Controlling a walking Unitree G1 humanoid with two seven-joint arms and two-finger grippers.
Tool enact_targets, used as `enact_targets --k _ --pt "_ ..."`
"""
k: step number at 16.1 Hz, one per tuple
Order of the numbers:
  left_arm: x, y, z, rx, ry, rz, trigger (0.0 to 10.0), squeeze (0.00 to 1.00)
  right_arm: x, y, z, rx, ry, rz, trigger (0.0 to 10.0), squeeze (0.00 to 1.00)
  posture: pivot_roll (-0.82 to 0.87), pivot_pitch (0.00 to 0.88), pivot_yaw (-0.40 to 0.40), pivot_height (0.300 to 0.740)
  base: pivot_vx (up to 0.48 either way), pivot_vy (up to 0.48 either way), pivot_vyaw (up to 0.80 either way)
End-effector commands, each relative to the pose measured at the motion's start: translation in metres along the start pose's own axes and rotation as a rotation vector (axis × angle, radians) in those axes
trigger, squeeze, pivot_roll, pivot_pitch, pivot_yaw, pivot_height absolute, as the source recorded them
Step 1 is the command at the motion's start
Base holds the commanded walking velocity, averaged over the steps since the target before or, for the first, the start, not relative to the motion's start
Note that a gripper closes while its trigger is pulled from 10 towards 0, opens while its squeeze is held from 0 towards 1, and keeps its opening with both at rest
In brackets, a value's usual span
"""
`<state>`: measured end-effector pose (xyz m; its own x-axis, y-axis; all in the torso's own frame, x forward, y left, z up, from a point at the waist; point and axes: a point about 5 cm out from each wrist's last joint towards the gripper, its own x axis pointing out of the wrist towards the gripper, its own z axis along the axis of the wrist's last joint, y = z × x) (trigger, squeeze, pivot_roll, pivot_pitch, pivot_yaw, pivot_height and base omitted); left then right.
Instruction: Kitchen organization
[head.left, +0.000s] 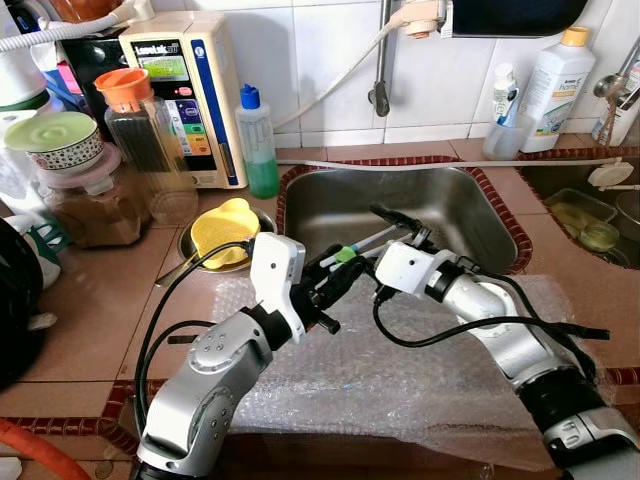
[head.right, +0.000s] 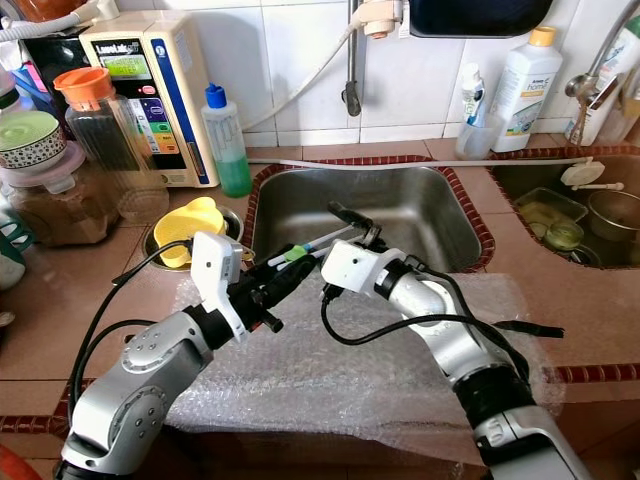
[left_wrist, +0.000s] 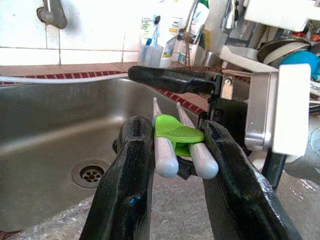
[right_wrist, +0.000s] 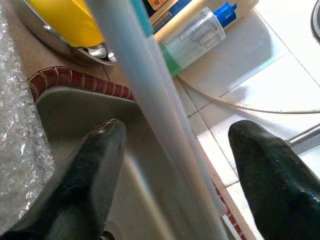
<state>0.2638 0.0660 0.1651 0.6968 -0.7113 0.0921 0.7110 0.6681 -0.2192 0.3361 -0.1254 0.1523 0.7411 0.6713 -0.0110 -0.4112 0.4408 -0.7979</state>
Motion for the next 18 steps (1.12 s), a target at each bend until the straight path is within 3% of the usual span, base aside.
enact_targets --k 1,2,3,4,7,12,13,15,18 --pt "0.001 -0.002 0.007 0.028 -0.017 -0.015 0.9 0.00 0.007 -0.001 0.006 -0.016 -0.024 0.009 0.0 0.00 -0.26 0.032 0.109 0.740 0.000 0.000 0.00" --pt "0.001 -0.002 0.006 0.032 -0.013 -0.017 1.6 0.00 0.011 0.000 0.007 -0.010 -0.033 0.011 0.0 0.00 -0.25 0.032 0.109 0.740 0.000 0.000 0.00" --pt "0.001 -0.002 0.006 0.033 -0.012 -0.018 1.8 0.00 0.013 0.000 0.008 -0.008 -0.040 0.012 0.0 0.00 -0.25 0.032 0.109 0.740 0.000 0.000 0.00" --pt "0.002 -0.002 0.006 0.036 -0.011 -0.018 3.6 0.00 0.014 0.001 0.009 -0.007 -0.046 0.015 0.0 0.00 -0.25 0.029 0.109 0.740 0.000 0.000 0.00" --pt "0.002 -0.002 0.006 0.044 -0.013 -0.014 4.7 0.00 0.017 0.005 0.011 0.002 -0.059 0.029 0.0 0.00 -0.25 0.025 0.109 0.740 0.000 0.000 0.00" --pt "0.003 -0.003 0.005 0.049 -0.009 -0.023 4.9 0.00 0.016 0.008 0.009 0.009 -0.062 0.042 0.0 0.00 -0.26 0.024 0.110 0.740 0.000 0.000 0.00" --pt "0.003 -0.003 0.005 0.053 -0.008 -0.020 6.2 0.00 0.016 0.009 0.009 0.010 -0.061 0.042 0.0 0.00 -0.26 0.025 0.110 0.740 0.000 0.000 0.00" --pt "0.003 -0.003 0.004 0.059 -0.005 -0.020 10.0 0.00 0.016 0.009 0.009 0.011 -0.062 0.042 0.0 0.00 -0.26 0.026 0.112 0.740 0.000 0.000 0.00" --pt "0.004 -0.003 0.005 0.078 -0.008 -0.013 10.0 0.00 0.015 0.009 0.009 0.008 -0.064 0.041 0.0 0.00 -0.26 0.025 0.111 0.740 0.000 0.000 0.00"
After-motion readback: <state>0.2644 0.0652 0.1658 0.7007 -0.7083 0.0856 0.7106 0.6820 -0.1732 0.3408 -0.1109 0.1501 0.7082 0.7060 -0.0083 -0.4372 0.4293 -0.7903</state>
